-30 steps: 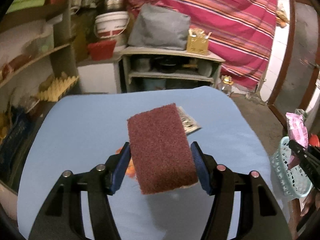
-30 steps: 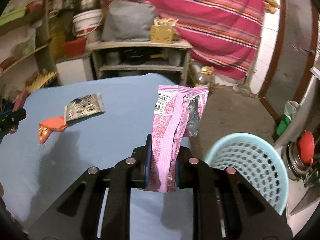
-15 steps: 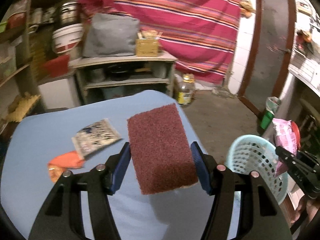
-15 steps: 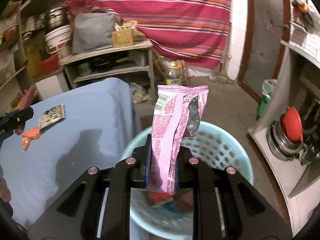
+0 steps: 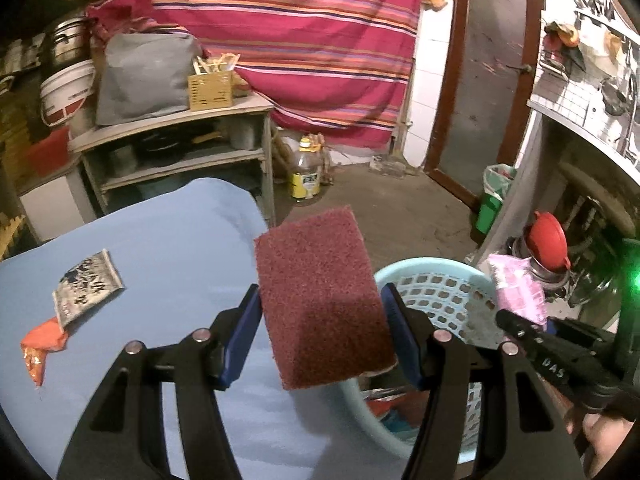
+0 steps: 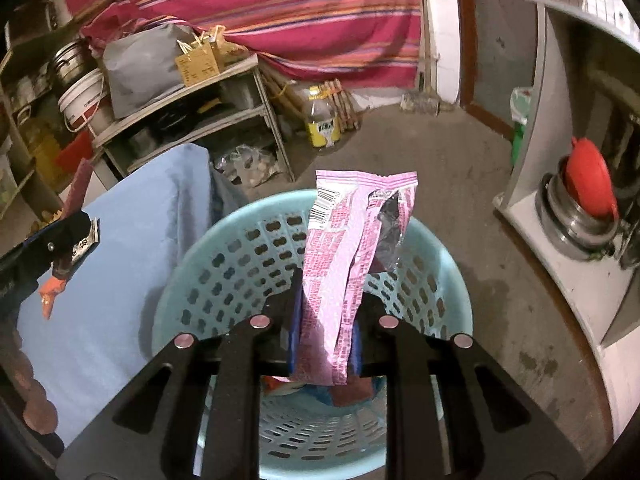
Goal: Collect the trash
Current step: 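Carry both items over the basket while the right tool opens, dropping the pink bag, then open the left tool to drop the red scouring pad into the basket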
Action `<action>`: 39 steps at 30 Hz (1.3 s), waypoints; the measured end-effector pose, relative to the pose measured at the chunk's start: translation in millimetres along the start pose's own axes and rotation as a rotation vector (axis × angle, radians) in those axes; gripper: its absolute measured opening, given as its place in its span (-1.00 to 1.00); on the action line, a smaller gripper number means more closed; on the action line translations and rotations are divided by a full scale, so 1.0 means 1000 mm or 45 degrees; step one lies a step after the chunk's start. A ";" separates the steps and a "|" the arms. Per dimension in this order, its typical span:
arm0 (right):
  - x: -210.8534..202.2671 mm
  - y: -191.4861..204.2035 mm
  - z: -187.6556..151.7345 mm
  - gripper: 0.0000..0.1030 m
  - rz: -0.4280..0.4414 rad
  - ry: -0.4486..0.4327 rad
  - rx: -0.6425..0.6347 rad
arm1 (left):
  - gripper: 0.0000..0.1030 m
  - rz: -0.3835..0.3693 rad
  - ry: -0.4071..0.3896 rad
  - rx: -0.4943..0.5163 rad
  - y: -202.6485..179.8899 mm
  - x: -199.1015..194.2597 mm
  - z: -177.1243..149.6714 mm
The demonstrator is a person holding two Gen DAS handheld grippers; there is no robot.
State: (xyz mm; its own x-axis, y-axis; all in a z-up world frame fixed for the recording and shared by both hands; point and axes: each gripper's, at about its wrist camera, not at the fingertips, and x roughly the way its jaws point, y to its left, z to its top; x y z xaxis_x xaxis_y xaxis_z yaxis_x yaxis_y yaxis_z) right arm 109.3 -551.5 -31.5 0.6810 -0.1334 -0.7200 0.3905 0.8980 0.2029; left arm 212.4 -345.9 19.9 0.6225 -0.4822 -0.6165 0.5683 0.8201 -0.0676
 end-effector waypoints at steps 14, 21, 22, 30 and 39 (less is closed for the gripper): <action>-0.006 -0.005 0.002 0.46 -0.069 -0.036 -0.014 | 0.17 -0.021 0.007 0.048 -0.026 0.011 0.007; -0.026 -0.016 -0.002 0.87 -0.218 -0.110 -0.072 | 0.18 -0.060 0.014 0.069 -0.037 0.016 0.008; -0.027 -0.017 -0.002 0.88 -0.232 -0.111 -0.078 | 0.18 -0.067 0.019 0.074 -0.038 0.018 0.009; -0.026 -0.030 -0.003 0.89 -0.285 -0.110 -0.068 | 0.18 -0.091 0.055 0.091 -0.049 0.031 0.009; -0.027 -0.039 -0.004 0.89 -0.285 -0.112 -0.019 | 0.43 -0.138 0.087 0.076 -0.053 0.035 0.017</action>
State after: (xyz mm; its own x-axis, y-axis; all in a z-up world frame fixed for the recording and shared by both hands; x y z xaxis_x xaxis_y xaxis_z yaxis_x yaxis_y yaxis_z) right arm 73.0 -581.1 -22.7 0.6301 -0.3650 -0.6853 0.5287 0.8481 0.0344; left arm 213.1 -411.1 14.8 0.5190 -0.5432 -0.6600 0.6625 0.7435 -0.0909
